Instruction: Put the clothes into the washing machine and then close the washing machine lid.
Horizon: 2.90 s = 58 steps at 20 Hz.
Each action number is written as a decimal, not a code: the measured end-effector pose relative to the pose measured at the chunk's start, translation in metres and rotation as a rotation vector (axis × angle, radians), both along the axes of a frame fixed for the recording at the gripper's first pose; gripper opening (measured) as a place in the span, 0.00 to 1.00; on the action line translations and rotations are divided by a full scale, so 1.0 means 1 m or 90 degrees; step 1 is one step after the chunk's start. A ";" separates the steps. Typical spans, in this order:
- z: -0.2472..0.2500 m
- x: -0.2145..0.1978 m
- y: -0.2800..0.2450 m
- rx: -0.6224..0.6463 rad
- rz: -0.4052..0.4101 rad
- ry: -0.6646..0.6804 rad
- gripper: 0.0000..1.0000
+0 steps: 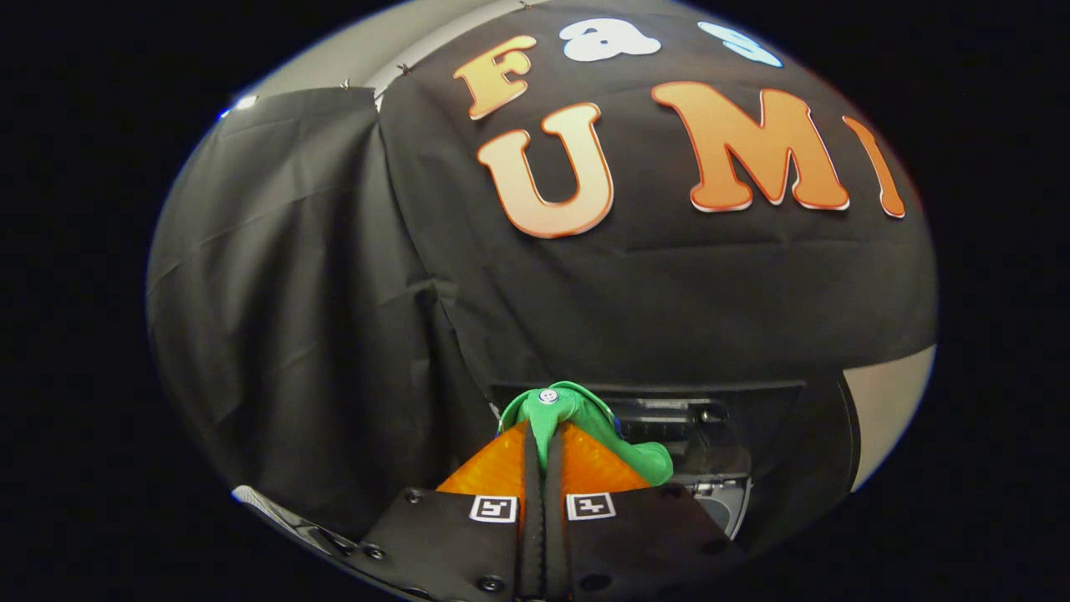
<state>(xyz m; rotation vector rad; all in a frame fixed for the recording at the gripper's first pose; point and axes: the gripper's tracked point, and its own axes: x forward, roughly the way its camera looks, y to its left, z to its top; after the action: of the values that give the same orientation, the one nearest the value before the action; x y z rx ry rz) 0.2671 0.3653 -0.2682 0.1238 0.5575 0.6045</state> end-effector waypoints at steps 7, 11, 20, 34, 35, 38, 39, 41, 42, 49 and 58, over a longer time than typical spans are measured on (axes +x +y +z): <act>-0.140 -0.015 -0.012 -0.068 -0.030 0.121 0.08; -0.198 -0.029 -0.016 -0.109 -0.055 0.196 0.08; -0.298 -0.031 -0.019 -0.142 -0.113 0.333 0.09; -0.324 -0.039 -0.028 -0.181 -0.132 0.373 0.89; -0.320 -0.040 -0.028 -0.184 -0.129 0.366 1.00; -0.301 -0.041 -0.027 -0.177 -0.126 0.353 0.99; -0.288 -0.040 -0.025 -0.167 -0.126 0.346 1.00; -0.257 -0.035 -0.027 -0.154 -0.129 0.314 1.00; -0.243 -0.031 -0.029 -0.155 -0.129 0.297 0.99; -0.126 0.002 -0.018 -0.126 -0.108 0.183 0.99; -0.002 0.075 -0.008 -0.094 -0.118 0.041 0.98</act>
<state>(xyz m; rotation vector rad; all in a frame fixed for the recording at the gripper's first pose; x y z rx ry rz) 0.3421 0.3576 -0.2699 0.0556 0.6436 0.3789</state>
